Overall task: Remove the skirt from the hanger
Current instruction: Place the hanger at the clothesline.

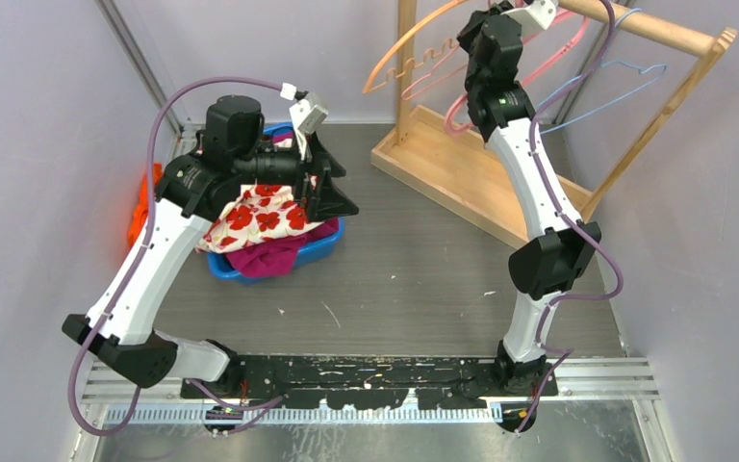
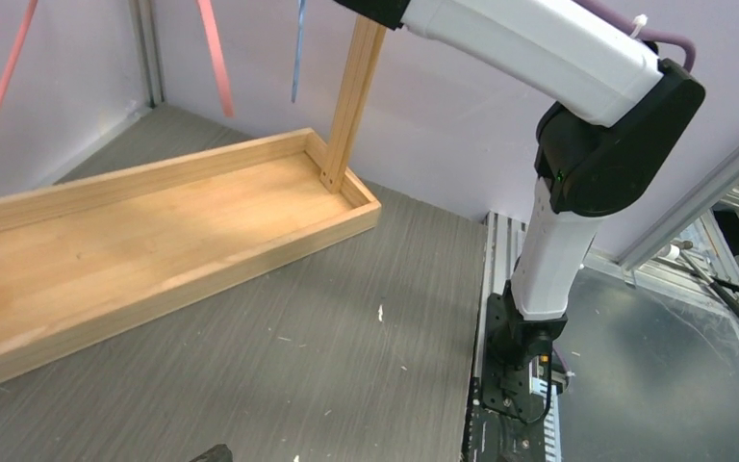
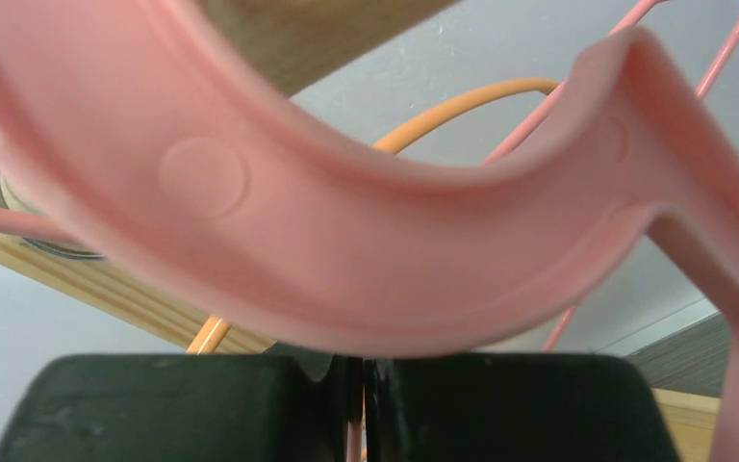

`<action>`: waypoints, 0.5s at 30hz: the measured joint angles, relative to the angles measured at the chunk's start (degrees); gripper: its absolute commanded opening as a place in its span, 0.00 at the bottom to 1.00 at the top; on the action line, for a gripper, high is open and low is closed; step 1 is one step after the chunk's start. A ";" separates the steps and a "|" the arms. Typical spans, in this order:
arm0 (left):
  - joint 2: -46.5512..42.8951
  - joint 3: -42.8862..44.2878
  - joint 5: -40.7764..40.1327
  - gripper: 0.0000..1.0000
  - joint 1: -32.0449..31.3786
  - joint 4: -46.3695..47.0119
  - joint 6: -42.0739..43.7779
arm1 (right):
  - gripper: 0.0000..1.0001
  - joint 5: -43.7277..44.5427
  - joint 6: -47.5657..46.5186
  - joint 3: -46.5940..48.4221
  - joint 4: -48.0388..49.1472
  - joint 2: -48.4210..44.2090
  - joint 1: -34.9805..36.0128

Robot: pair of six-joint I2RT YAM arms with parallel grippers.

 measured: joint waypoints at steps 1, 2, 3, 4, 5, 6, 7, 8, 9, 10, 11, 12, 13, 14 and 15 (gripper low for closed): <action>0.46 0.15 -0.02 0.99 0.00 -0.13 -0.04 | 0.01 -0.11 0.33 -0.04 -0.09 0.02 -0.22; 0.90 0.33 -0.07 0.99 0.02 -0.35 -0.07 | 0.01 -0.17 0.70 -0.17 -0.20 0.02 -0.44; 1.20 0.37 -0.17 0.99 0.02 -0.42 -0.11 | 0.01 -0.15 1.05 -0.26 -0.28 0.02 -0.59; 1.36 0.37 -0.26 1.00 0.02 -0.57 -0.17 | 0.01 -0.15 1.36 -0.46 -0.33 0.02 -0.72; 1.44 0.37 -0.39 1.00 0.02 -0.79 -0.24 | 0.01 -0.13 1.53 -0.66 -0.46 0.02 -0.87; 1.44 0.37 -0.48 0.99 0.04 -0.96 -0.28 | 0.02 -0.13 1.66 -0.81 -0.61 0.02 -1.01; 1.44 0.39 -0.59 0.99 0.09 -1.07 -0.31 | 0.05 -0.13 1.75 -0.87 -0.79 0.02 -1.14; 1.44 0.44 -0.63 0.99 0.13 -1.11 -0.33 | 0.08 -0.15 1.79 -0.90 -1.01 0.02 -1.25; 1.44 0.44 -0.81 0.99 0.24 -1.14 -0.42 | 0.13 -0.15 1.84 -0.92 -1.29 0.02 -1.36; 1.44 0.44 -0.98 0.99 0.28 -1.18 -0.48 | 0.19 -0.09 1.86 -0.96 -1.51 0.02 -1.40; 1.44 0.44 -1.11 1.00 0.28 -1.20 -0.50 | 0.26 0.00 1.88 -1.07 -1.60 0.02 -1.40; 1.44 0.44 -1.49 1.00 0.35 -1.20 -0.61 | 0.32 0.09 1.92 -1.27 -1.57 0.02 -1.40; 1.44 0.44 -1.79 0.99 0.37 -1.20 -0.72 | 0.38 0.11 1.99 -1.51 -1.55 0.02 -1.40; 1.44 0.44 -2.27 1.00 0.39 -1.20 -0.87 | 0.41 0.09 2.10 -1.70 -1.57 0.02 -1.40; 1.44 0.44 -2.84 0.99 0.39 -1.22 -1.09 | 0.43 0.07 1.92 -1.97 -1.66 0.02 -1.40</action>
